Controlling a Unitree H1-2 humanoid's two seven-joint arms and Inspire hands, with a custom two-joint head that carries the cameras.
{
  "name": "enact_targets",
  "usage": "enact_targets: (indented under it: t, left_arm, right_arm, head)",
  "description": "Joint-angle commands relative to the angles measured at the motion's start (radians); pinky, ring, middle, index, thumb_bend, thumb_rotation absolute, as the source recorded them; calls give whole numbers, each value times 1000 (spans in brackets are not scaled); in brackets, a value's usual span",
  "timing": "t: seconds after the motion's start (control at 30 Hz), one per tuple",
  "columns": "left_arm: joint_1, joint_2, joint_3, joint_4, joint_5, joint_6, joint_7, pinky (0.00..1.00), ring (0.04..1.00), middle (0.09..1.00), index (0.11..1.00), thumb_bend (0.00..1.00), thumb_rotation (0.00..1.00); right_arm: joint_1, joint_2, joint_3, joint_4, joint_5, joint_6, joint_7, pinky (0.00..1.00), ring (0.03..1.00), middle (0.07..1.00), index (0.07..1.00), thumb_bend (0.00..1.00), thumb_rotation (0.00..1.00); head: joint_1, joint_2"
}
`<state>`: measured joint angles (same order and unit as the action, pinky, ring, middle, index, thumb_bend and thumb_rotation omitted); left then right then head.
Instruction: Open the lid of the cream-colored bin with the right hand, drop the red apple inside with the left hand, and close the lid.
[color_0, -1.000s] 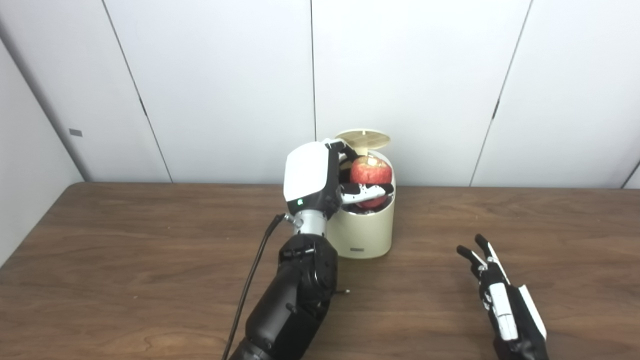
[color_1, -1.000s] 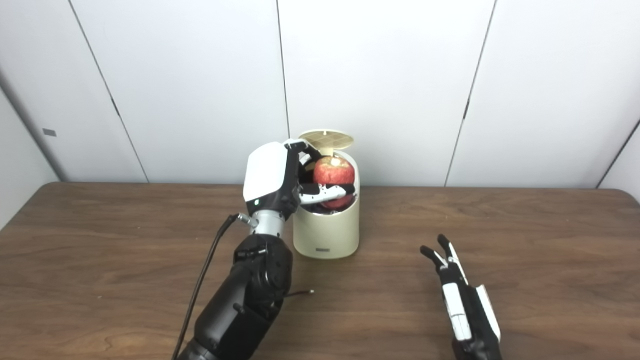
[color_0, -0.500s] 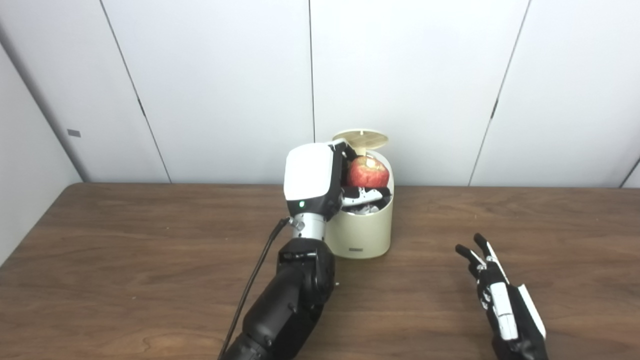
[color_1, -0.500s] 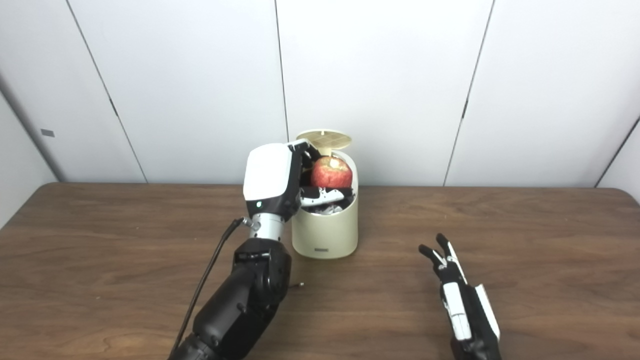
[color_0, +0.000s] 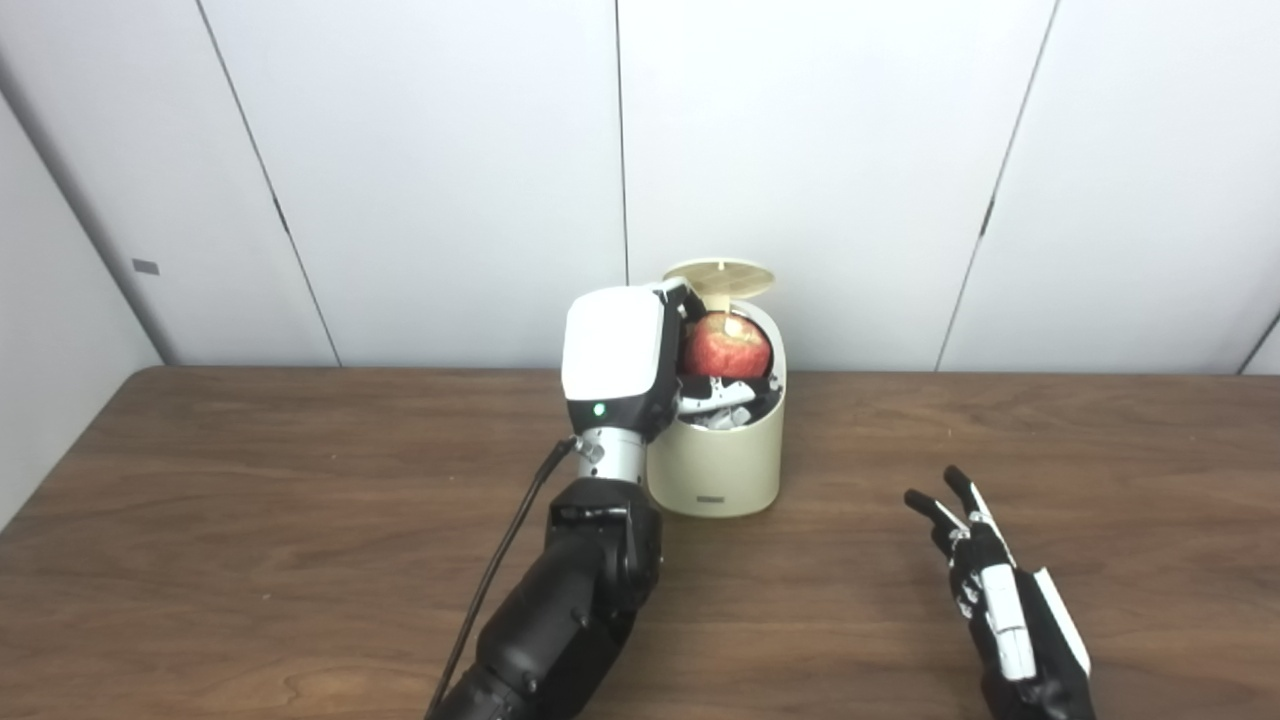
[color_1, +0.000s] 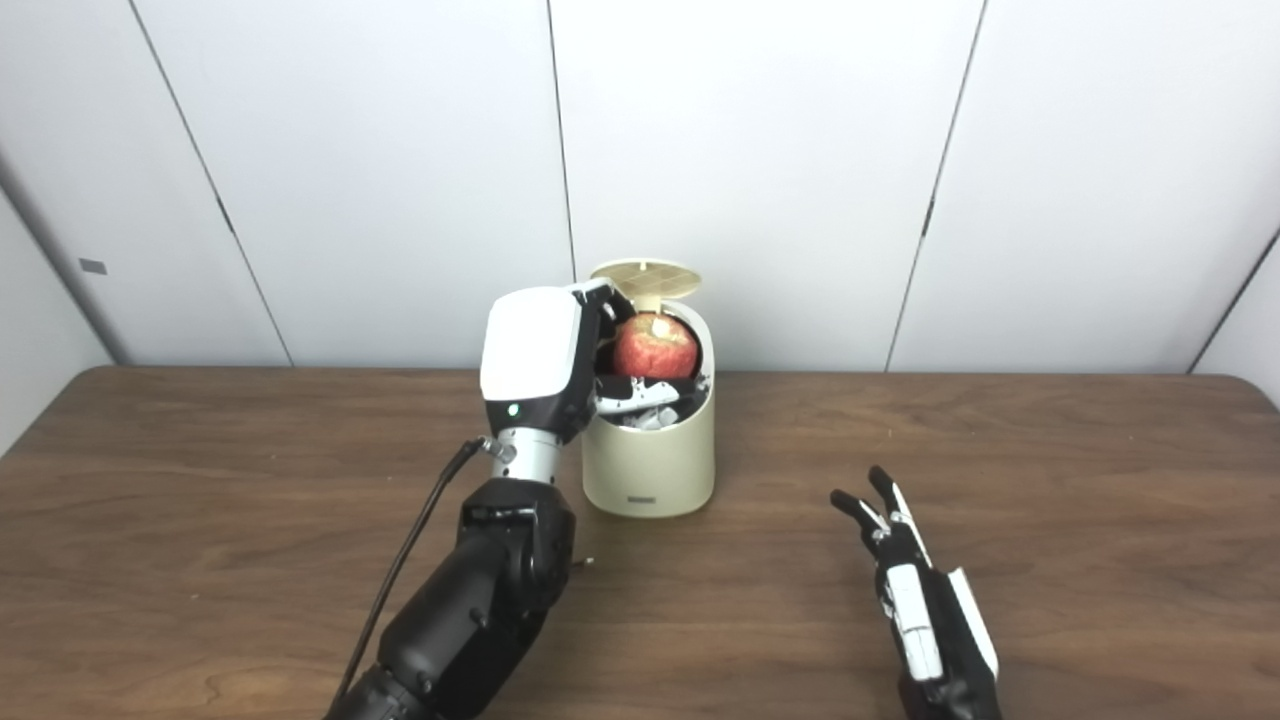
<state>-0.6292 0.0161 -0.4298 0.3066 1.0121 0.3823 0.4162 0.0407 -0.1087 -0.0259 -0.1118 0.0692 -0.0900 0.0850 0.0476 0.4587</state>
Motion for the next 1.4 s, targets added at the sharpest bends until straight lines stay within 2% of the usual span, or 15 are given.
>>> enact_targets:
  t: [0.0,0.07,0.1,0.17,0.2,0.23,0.33,0.63,1.1,1.37]
  left_arm:
    - [-14,12,-3,-24,22,28,-37,550,585,522,489,519,0]
    - [-13,11,-7,-36,34,51,-72,564,600,522,490,521,0]
    - [-14,10,-11,-39,45,64,-89,573,610,591,492,522,28]
    - [-14,9,-13,-40,62,80,-115,565,616,636,493,523,45]
    - [-13,6,-11,-40,71,84,-130,561,620,656,572,769,18]
    - [-12,3,-5,-39,80,86,-149,564,627,669,606,853,9]
    - [-8,-7,12,-39,104,87,-185,586,664,708,664,939,0]
    - [-2,-14,26,-33,127,87,-211,609,701,735,700,964,0]
    - [11,-24,34,-83,85,85,-231,582,673,716,700,942,0]
    - [34,-39,56,-153,102,87,-328,603,703,741,709,965,0]
  right_arm:
    - [21,-8,-8,20,4,-27,4,1000,979,877,985,562,1000]
    - [21,-9,-7,20,2,-26,4,1000,979,873,982,565,1000]
    - [20,-10,-7,20,2,-25,4,1000,977,871,981,568,1000]
    - [20,-13,-6,16,0,-22,6,1000,974,868,976,579,1000]
    - [20,-14,-6,16,-1,-21,6,1000,972,868,975,582,1000]
    - [20,-15,-6,15,0,-20,7,1000,970,868,974,580,1000]
    - [20,-16,-7,12,-3,-18,4,1000,970,868,971,567,1000]
    - [14,-15,-5,19,-20,-23,0,1000,950,859,953,571,1000]
    - [16,-11,-8,12,-15,-14,-3,1000,966,873,954,557,1000]
    - [12,-9,-8,22,-13,-22,-3,1000,965,869,952,560,1000]
  head:
    - [1,1]
    - [1,1]
    - [1,0]
    - [1,0]
    - [2,-3]
    - [2,-3]
    - [1,-4]
    - [-7,-11]
    - [-6,-10]
    - [-6,-10]
